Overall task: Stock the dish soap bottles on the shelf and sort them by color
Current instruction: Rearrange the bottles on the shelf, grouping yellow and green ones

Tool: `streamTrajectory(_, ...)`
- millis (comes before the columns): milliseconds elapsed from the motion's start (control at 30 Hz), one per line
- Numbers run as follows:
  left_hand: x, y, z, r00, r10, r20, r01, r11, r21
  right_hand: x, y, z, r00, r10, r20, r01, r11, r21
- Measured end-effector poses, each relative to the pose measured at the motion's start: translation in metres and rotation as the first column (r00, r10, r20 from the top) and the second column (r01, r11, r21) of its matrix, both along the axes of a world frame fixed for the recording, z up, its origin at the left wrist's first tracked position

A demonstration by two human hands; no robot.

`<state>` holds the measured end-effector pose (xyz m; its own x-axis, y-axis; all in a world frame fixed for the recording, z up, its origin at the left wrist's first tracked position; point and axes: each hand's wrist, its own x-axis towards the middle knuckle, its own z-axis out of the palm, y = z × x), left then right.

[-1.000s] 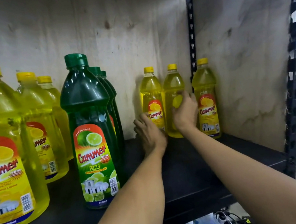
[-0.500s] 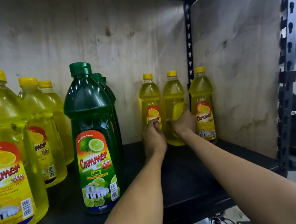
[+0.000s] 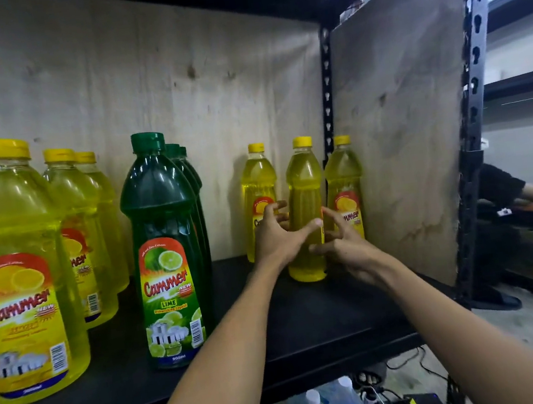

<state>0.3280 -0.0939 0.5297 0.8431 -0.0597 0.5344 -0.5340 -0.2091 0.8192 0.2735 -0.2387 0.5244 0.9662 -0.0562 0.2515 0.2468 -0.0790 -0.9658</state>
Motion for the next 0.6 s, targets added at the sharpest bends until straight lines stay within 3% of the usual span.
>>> streamTrajectory(67,0.004,0.002,0.000,0.999,-0.041,-0.003,0.041,0.999,0.000,0.002,-0.001,-0.002,1.000,0.009,-0.017,-0.009,1.000,-0.017)
streamTrajectory(233,0.006,0.012,0.002,0.994,-0.097,-0.056,0.097,0.995,-0.005,0.006,0.032,-0.007,0.968,-0.219,0.121,0.241,0.944,-0.224)
streamTrajectory(367,0.007,0.011,0.005,0.990,0.137,-0.025,-0.133,0.983,0.125,0.009,0.057,-0.010,0.885,-0.384,0.263,0.462,0.792,-0.398)
streamTrajectory(500,0.009,0.020,0.003,0.990,0.133,0.038,-0.135,0.988,0.080,0.003,0.063,-0.010,0.921,-0.335,0.200,0.387,0.850,-0.357)
streamTrajectory(600,0.006,0.023,0.002,0.994,0.073,0.076,-0.078,0.995,0.067,-0.003,0.062,-0.010,0.923,-0.322,0.210,0.381,0.835,-0.397)
